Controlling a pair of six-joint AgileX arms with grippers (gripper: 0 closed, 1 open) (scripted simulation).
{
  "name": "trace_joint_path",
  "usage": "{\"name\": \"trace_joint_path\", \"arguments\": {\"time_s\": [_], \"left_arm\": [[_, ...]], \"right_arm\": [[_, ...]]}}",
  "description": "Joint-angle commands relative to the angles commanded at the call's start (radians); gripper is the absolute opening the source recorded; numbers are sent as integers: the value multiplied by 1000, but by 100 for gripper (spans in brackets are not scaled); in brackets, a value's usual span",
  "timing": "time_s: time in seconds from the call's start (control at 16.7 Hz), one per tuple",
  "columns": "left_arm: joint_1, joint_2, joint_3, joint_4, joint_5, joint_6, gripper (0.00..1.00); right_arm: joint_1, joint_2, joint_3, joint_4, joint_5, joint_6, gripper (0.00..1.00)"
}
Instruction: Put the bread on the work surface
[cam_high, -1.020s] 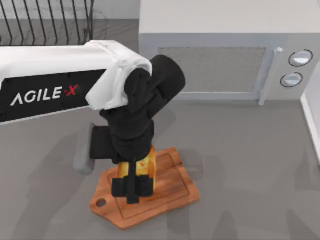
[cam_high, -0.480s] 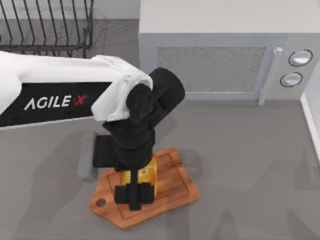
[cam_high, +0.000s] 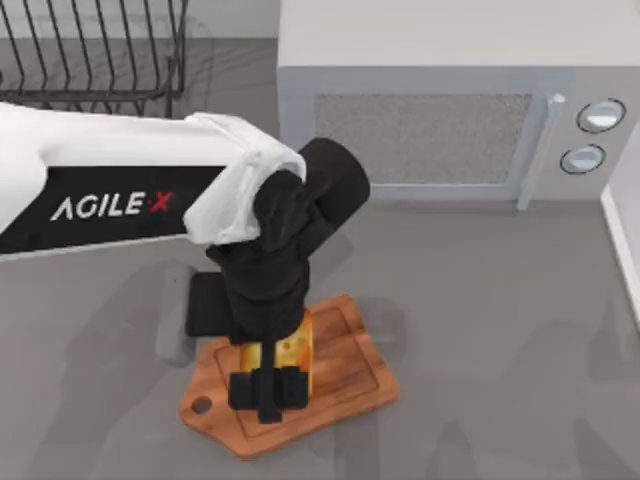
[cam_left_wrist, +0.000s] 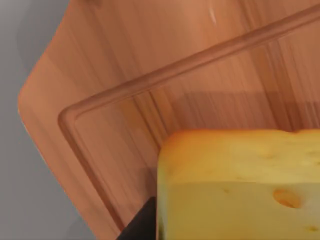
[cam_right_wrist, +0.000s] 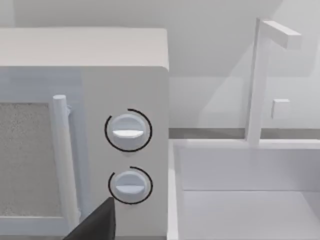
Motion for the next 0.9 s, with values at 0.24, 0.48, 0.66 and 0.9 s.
{"name": "trace_joint_path", "arguments": {"time_s": [0.24,0.48,0.66,0.9], "left_arm": [[0,0,0,0,0,0,60],[0,0,0,0,0,0,90],[0,0,0,0,0,0,100],[0,0,0,0,0,0,100]], "right_arm": [[0,0,0,0,0,0,100],[0,0,0,0,0,0,100],[0,0,0,0,0,0,100],[0,0,0,0,0,0,100]]}}
